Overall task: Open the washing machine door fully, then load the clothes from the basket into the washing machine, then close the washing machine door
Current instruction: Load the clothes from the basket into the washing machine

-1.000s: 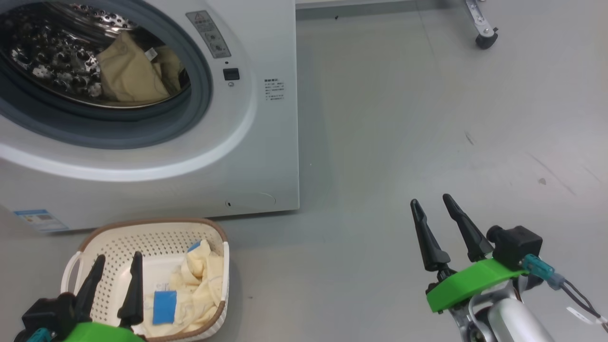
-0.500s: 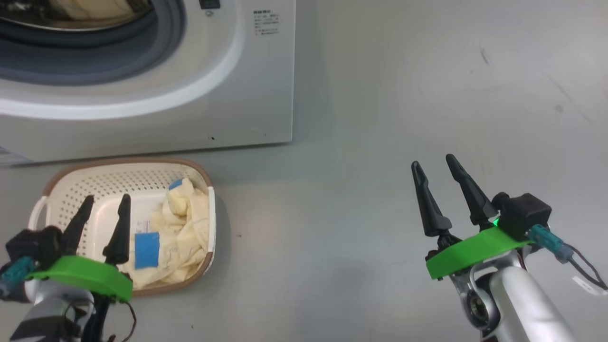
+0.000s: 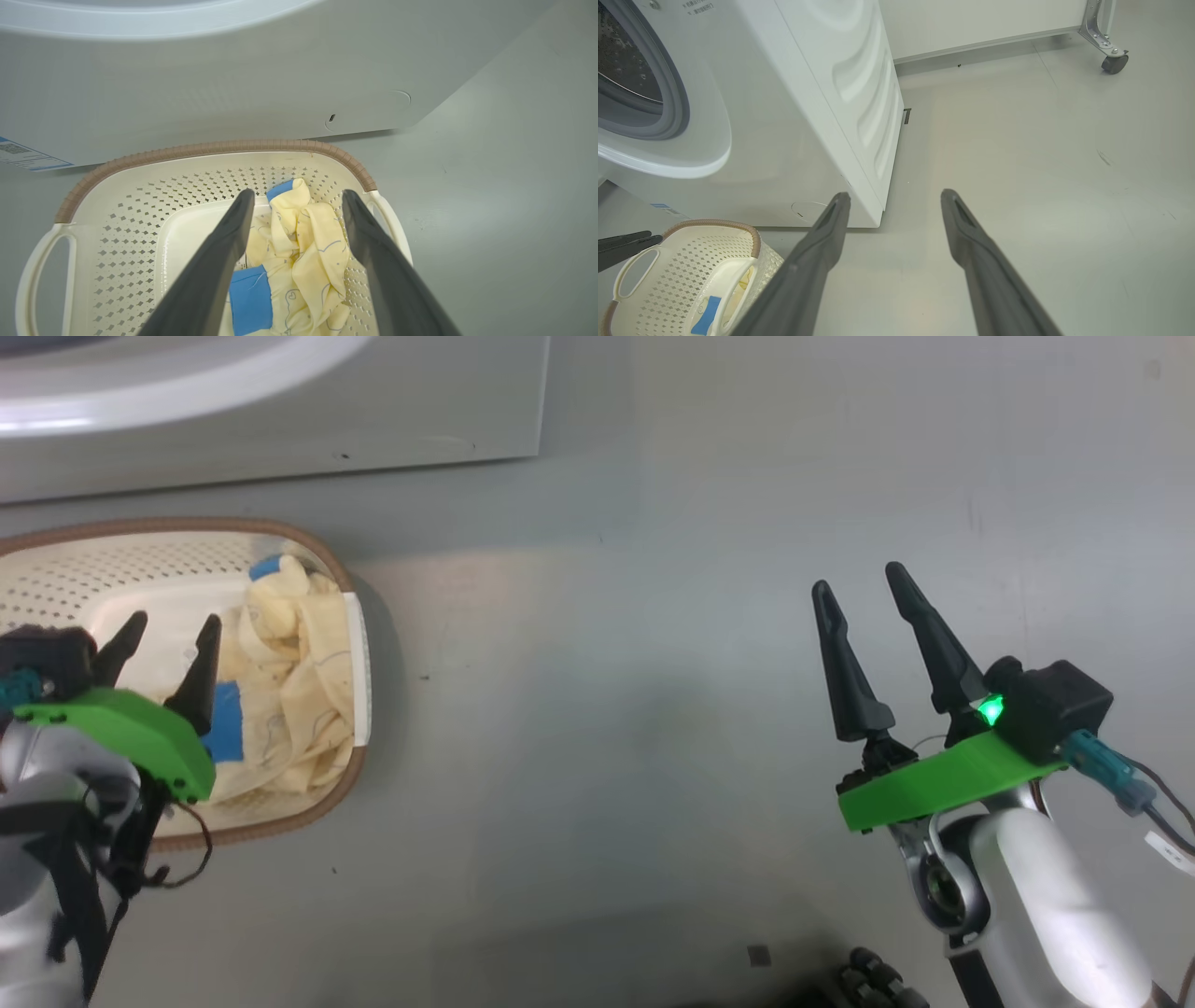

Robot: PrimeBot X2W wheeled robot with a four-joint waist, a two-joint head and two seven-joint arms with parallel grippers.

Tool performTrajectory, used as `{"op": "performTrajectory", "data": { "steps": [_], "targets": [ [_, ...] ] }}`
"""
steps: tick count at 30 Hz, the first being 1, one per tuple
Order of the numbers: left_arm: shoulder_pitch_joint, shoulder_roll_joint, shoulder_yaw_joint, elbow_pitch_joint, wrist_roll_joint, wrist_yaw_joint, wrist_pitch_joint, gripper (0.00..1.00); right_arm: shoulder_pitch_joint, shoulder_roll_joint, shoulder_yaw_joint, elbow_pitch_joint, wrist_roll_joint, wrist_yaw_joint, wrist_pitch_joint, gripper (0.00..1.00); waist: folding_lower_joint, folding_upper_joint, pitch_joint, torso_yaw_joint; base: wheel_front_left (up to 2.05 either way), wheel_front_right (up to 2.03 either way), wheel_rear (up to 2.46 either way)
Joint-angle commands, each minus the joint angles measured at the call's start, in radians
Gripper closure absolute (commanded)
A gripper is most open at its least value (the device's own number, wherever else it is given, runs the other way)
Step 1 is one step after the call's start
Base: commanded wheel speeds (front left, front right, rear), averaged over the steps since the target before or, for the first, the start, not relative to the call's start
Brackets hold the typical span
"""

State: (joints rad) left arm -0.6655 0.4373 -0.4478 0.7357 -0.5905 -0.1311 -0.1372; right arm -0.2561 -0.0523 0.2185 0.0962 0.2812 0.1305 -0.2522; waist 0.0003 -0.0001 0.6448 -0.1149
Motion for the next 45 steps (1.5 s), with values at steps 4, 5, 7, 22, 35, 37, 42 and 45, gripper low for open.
{"op": "performTrajectory", "data": {
  "steps": [4,5,7,22,35,37,42,45],
  "targets": [
    [-0.097,0.066,-0.033,0.043,-0.069,0.001,0.033,0.00,-0.010,0.002,0.014,-0.054,0.000,0.000,-0.009,0.00,-0.0003,0.0001,0.114,-0.022,0.00,0.00,0.00],
    [-0.121,0.071,-0.054,0.059,-0.082,0.001,0.042,0.00,-0.013,0.002,0.015,-0.060,0.002,0.000,-0.009,0.00,-0.0003,0.0001,0.128,-0.025,0.00,0.00,0.00],
    [-0.169,0.085,-0.095,0.089,-0.103,0.001,0.059,0.00,-0.020,0.002,0.020,-0.071,0.006,0.000,-0.009,0.00,-0.0003,0.0001,0.160,-0.035,0.00,0.00,0.00],
    [-0.375,0.171,-0.314,0.220,-0.338,0.000,0.268,0.00,-0.042,0.002,0.044,-0.109,0.020,0.000,-0.009,0.00,-0.0003,0.0001,0.301,-0.097,0.00,0.00,0.00],
    [-0.459,0.138,-0.421,0.332,-0.426,0.000,0.285,0.00,0.003,0.002,0.066,-0.146,-0.002,0.000,-0.009,0.00,-0.0003,0.0001,0.334,-0.107,0.03,0.03,0.03],
    [-0.462,0.133,-0.427,0.346,-0.443,0.000,0.282,0.00,0.015,0.002,0.069,-0.158,-0.019,0.000,-0.009,0.00,-0.0003,0.0001,0.338,-0.097,0.23,0.23,0.23],
    [-0.453,0.120,-0.437,0.353,-0.506,0.000,0.287,0.00,0.046,0.002,0.067,-0.181,-0.066,0.000,-0.009,0.00,-0.0003,0.0001,0.343,-0.065,0.17,0.17,0.17],
    [-0.450,0.118,-0.444,0.345,-0.527,0.000,0.290,0.84,0.055,0.002,0.064,-0.189,-0.077,0.000,-0.009,0.00,-0.0003,0.0001,0.344,-0.057,0.07,0.07,0.07]
  ]
}}
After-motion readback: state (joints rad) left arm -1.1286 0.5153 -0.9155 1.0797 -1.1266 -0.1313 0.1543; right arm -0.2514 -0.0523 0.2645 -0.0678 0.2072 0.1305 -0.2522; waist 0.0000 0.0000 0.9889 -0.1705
